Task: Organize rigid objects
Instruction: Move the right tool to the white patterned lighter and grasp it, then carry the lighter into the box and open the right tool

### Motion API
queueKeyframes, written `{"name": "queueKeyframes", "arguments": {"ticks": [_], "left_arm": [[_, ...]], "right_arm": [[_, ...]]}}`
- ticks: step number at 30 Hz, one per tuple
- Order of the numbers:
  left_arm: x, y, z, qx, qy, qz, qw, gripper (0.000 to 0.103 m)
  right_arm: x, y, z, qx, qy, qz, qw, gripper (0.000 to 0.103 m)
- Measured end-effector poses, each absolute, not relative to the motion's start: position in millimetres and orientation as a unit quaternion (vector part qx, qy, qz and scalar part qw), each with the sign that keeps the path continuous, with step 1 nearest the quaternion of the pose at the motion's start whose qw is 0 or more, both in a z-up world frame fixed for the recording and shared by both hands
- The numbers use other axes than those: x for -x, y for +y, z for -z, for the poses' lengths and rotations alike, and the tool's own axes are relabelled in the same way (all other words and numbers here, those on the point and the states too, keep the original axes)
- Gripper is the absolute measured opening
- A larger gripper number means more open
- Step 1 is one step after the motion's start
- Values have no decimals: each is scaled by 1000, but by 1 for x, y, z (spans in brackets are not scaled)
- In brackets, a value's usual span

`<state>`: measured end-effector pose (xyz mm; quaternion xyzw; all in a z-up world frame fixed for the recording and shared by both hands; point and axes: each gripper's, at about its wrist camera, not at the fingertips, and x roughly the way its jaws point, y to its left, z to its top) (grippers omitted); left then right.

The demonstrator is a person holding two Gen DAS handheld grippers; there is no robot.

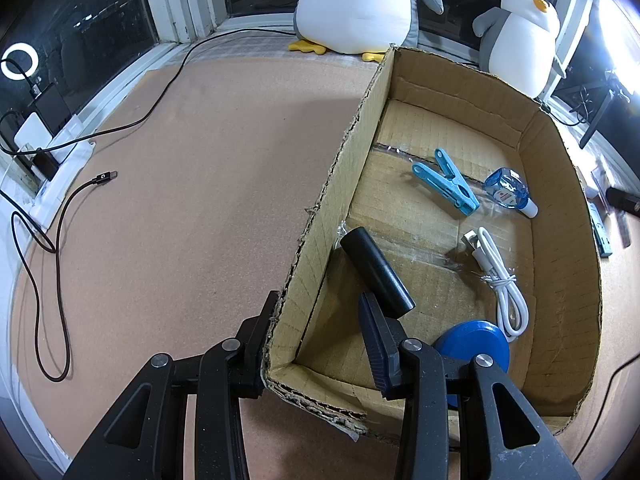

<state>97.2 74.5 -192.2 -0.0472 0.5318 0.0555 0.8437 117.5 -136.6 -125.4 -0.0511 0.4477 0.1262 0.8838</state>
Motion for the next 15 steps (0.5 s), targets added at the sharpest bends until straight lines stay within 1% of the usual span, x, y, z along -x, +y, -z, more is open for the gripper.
{"name": "queueKeyframes", "arguments": {"ticks": [7,15], "left_arm": [[-98,74,192,47,531,-56,844,42],[-98,74,192,47,531,-56,844,42]], "right_arm": [[-113,-85,125,74,447,-174,874,21],[-118,-56,148,100,463,-192,860,21]]}}
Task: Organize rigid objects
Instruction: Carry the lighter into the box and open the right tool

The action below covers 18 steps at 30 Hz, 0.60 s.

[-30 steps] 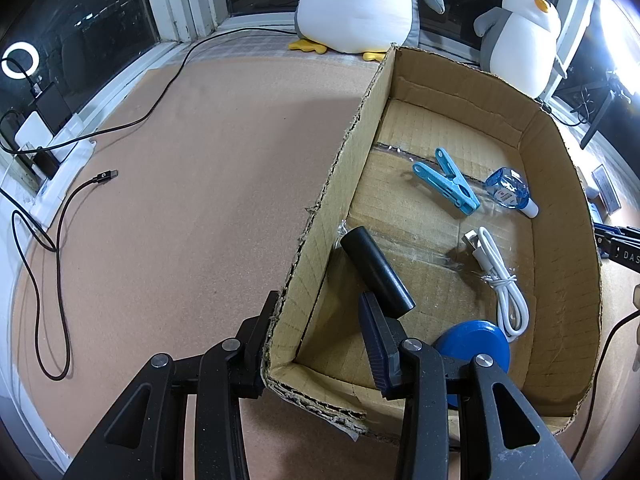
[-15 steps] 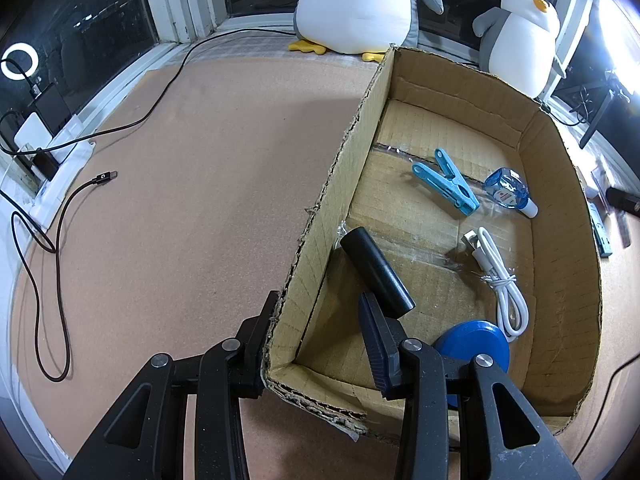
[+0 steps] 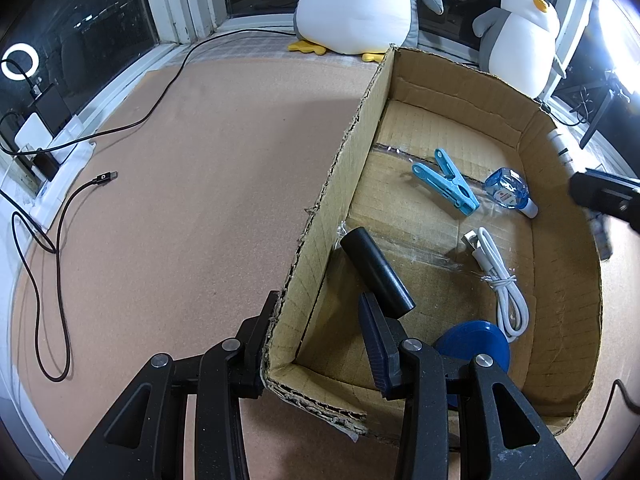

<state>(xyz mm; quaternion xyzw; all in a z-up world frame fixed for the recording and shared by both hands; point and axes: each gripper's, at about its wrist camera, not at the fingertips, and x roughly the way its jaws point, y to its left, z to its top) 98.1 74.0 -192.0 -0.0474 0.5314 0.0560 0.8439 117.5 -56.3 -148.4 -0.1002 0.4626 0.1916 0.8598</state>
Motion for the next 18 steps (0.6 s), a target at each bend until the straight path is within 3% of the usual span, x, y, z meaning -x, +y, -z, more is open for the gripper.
{"name": "queueKeyframes", "arguments": {"ticks": [18], "left_arm": [[-98,74,192,48,531,-56,844,42]], "right_arm": [[-112,-35,163,121,470,-204,850,22]]}}
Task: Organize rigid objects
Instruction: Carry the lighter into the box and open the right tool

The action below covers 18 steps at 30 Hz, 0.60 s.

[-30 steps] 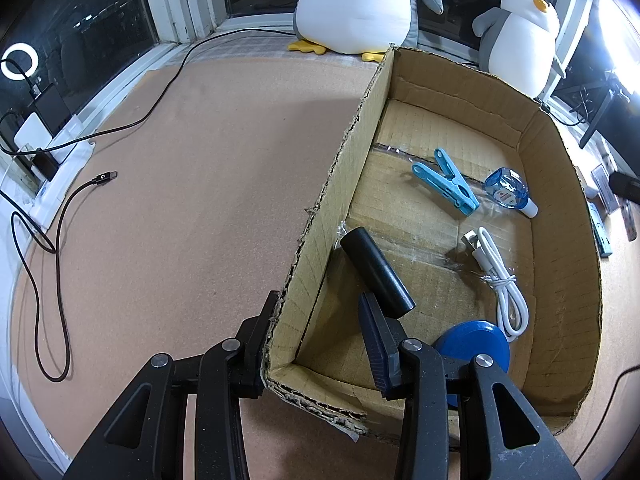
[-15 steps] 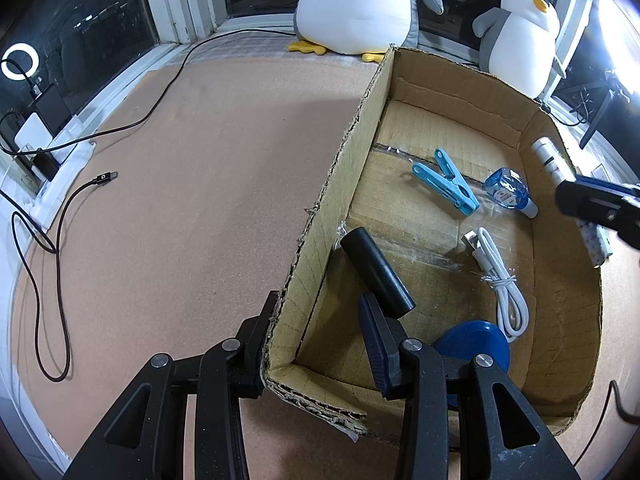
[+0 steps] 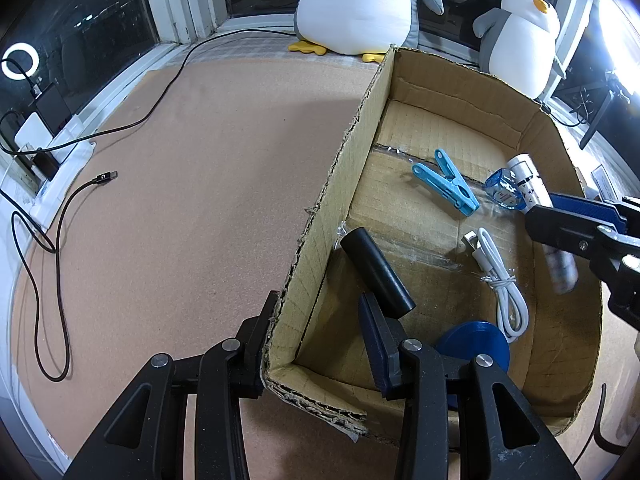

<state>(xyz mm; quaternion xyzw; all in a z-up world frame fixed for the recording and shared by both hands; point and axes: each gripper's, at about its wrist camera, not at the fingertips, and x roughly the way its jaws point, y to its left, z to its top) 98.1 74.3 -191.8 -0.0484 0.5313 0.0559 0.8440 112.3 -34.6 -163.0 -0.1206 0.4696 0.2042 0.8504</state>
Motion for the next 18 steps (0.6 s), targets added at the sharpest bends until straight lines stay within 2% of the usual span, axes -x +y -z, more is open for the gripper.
{"name": "queueKeyframes", "arguments": {"ticks": [4,9,13,18], "left_arm": [[-98,74,192,47,531,-56,844,42],[-99,74,191,47,531,-56,844,42],[-100,74,191,46,531,-56,844,42],[-99,75,191,46,531,-56,844,42]], "right_arm": [[-112,-36,159,115,464,-205,854,34],[-108,-45,144,95,453,-209,862,34],[-104,-59,133,81,443,-202,870,41],[-100,-87,120,66,434,-181,880,42]]}}
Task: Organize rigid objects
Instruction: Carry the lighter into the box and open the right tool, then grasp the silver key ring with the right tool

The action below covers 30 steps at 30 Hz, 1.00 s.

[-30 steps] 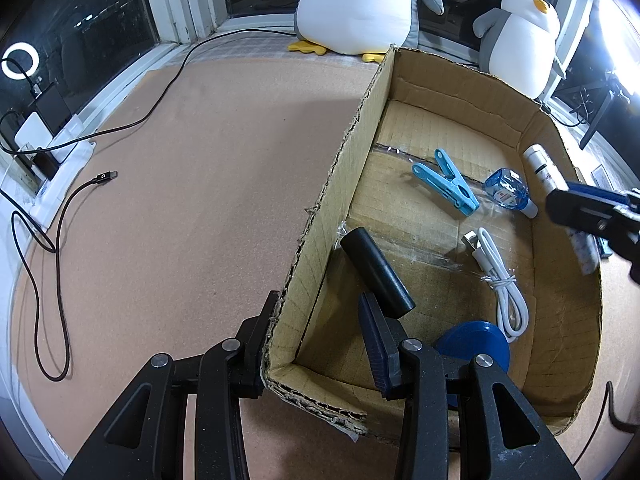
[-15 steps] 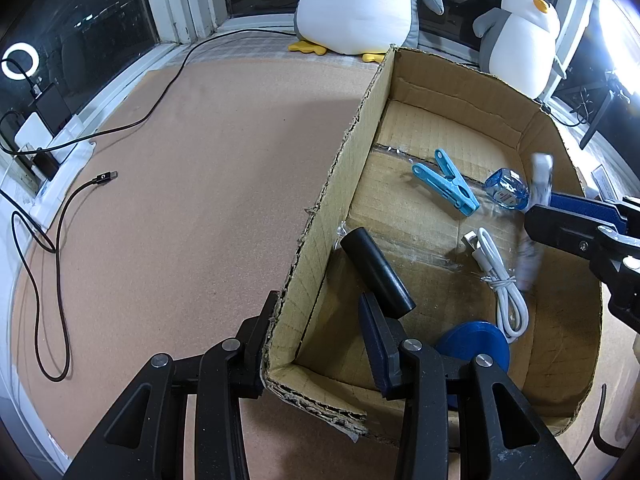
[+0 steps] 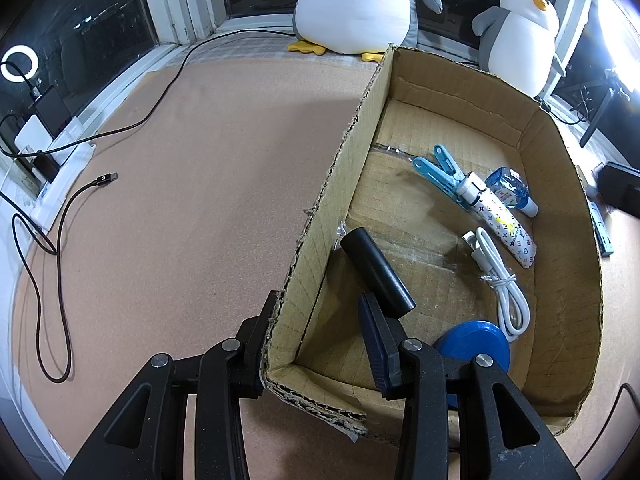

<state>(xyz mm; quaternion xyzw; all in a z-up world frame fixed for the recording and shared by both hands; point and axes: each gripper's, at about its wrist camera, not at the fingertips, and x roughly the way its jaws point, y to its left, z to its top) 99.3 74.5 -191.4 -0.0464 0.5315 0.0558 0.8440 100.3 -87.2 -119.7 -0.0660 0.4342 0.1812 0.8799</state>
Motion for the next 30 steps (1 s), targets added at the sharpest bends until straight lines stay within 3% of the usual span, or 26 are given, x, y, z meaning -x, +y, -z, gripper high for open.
{"name": "queueKeyframes", "arguments": {"ticks": [3,13,30], "left_arm": [[-99,75,191,46,531,-56,844,42],[-99,75,191,46,531,-56,844,42],[-99,75,191,46,531,-55,844,42]], "right_arm": [[-99,-111,116,51,434,-163,885,48],[-103,-161,147,41,482,-120,867,49],[-110,-153,199,52,505,-123,853,49]]}}
